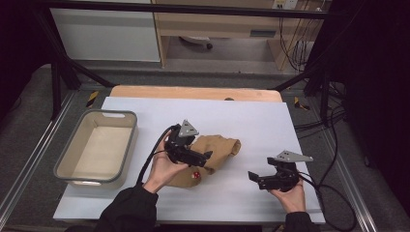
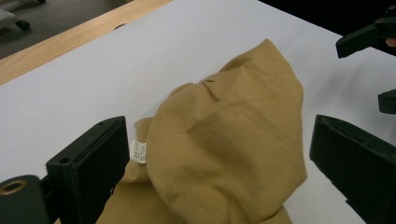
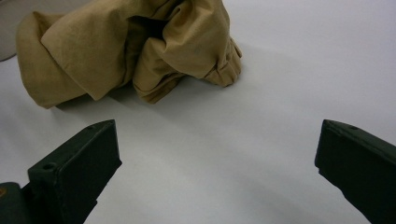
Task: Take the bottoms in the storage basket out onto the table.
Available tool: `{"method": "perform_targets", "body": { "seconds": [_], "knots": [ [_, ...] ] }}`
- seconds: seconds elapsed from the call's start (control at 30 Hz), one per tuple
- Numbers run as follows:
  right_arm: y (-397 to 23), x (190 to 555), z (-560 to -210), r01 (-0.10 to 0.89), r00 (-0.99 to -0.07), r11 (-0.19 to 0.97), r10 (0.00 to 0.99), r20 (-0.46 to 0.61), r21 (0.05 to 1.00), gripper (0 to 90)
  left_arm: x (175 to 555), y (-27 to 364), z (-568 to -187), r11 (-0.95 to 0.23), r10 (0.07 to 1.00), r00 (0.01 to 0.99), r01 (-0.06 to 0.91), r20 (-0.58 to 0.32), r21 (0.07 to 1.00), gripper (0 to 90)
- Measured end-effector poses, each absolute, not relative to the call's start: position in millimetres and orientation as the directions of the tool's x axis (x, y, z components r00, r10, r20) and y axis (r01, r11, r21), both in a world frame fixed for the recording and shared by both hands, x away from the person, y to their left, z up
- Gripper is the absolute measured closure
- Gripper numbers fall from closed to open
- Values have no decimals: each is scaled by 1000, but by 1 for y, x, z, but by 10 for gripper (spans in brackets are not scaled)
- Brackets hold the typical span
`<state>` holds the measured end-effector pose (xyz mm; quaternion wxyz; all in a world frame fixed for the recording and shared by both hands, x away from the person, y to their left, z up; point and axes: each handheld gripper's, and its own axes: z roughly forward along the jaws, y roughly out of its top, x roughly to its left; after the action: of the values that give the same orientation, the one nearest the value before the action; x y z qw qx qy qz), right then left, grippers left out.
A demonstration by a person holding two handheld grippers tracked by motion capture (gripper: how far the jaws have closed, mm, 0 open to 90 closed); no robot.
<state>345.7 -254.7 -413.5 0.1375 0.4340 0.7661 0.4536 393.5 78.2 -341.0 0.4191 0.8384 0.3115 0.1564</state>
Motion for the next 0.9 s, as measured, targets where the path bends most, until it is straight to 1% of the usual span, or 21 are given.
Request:
{"method": "perform_targets", "body": {
  "seconds": [0.9],
  "knots": [
    [-255, 346, -415, 542, -585, 216, 791, 180, 812, 6, 381, 123, -349, -452, 697, 717, 410, 27, 793, 27]
  ]
}}
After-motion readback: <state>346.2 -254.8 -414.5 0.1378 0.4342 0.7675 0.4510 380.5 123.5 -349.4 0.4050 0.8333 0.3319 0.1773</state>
